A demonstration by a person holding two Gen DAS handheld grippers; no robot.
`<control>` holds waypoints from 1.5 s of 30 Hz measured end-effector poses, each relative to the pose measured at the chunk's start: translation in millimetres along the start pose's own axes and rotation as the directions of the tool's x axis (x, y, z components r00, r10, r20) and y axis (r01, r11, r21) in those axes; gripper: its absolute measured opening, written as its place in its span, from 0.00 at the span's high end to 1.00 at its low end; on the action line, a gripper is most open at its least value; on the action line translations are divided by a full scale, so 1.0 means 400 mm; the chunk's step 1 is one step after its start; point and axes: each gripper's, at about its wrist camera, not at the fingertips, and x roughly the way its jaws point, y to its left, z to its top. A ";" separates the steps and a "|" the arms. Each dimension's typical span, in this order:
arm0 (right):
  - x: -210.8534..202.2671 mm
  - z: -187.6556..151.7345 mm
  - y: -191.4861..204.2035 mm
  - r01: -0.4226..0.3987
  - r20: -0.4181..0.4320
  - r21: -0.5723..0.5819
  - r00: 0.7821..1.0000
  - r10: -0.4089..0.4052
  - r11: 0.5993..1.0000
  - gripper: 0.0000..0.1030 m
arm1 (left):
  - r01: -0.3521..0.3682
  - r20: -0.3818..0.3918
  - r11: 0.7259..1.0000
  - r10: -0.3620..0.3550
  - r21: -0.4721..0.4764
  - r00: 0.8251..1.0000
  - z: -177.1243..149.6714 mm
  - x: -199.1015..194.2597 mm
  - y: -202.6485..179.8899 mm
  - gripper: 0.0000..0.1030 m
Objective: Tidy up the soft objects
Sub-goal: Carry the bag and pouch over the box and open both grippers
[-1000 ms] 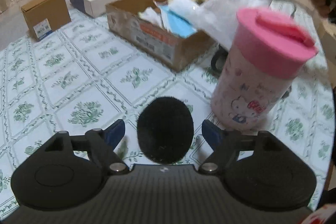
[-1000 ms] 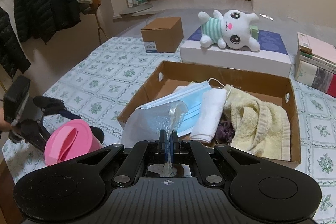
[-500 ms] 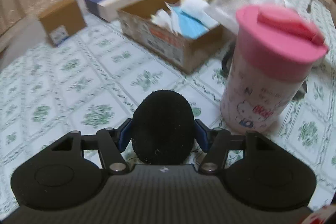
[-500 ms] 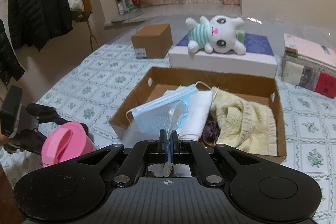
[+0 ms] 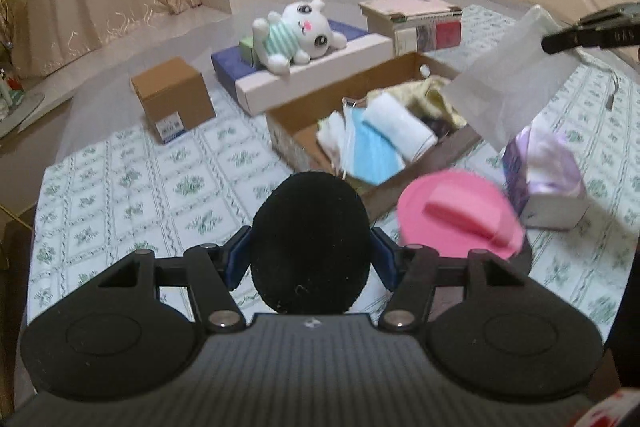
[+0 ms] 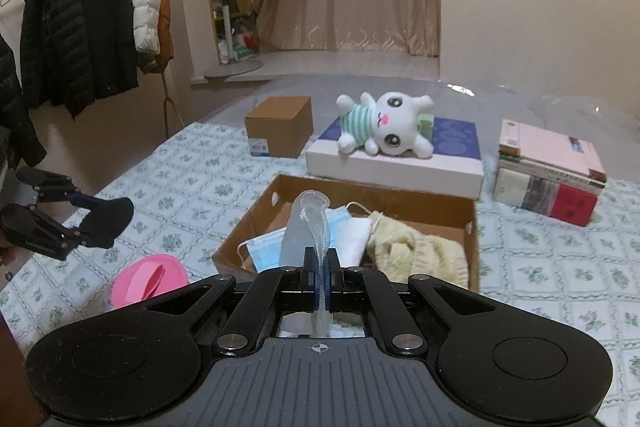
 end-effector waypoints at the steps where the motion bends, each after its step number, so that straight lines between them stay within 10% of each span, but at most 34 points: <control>1: -0.007 0.002 -0.002 0.003 0.004 -0.002 1.000 -0.003 1.000 0.98 | 0.001 0.005 1.000 -0.001 -0.003 1.000 0.014 -0.006 -0.006 0.43; 13: 0.024 0.069 -0.078 0.031 0.006 -0.008 1.000 -0.031 0.999 0.98 | 0.041 0.007 0.999 -0.041 -0.003 0.999 0.178 0.064 -0.058 0.43; 27: 0.384 0.113 -0.241 -0.052 -0.126 0.277 0.988 0.090 0.959 0.98 | 0.084 -0.070 0.996 -0.082 0.021 0.994 0.299 0.328 -0.092 0.43; 35: 0.458 0.073 -0.317 0.016 -0.196 0.143 0.981 0.012 0.990 0.96 | 0.115 -0.112 0.993 -0.112 0.019 0.987 0.308 0.439 -0.107 0.43; 36: 0.458 0.071 -0.327 0.021 -0.189 0.138 0.982 0.005 0.990 0.91 | 0.116 -0.114 0.993 -0.113 0.015 0.987 0.308 0.451 -0.108 0.42; 39: 0.431 0.067 -0.360 0.053 -0.127 0.172 0.991 -0.032 0.984 0.29 | 0.122 -0.120 0.993 -0.121 -0.001 0.985 0.311 0.475 -0.111 0.42; 45: 0.355 0.047 -0.388 0.058 -0.042 0.234 0.998 -0.050 0.971 0.23 | 0.129 -0.141 0.992 -0.126 0.010 0.982 0.315 0.510 -0.136 0.41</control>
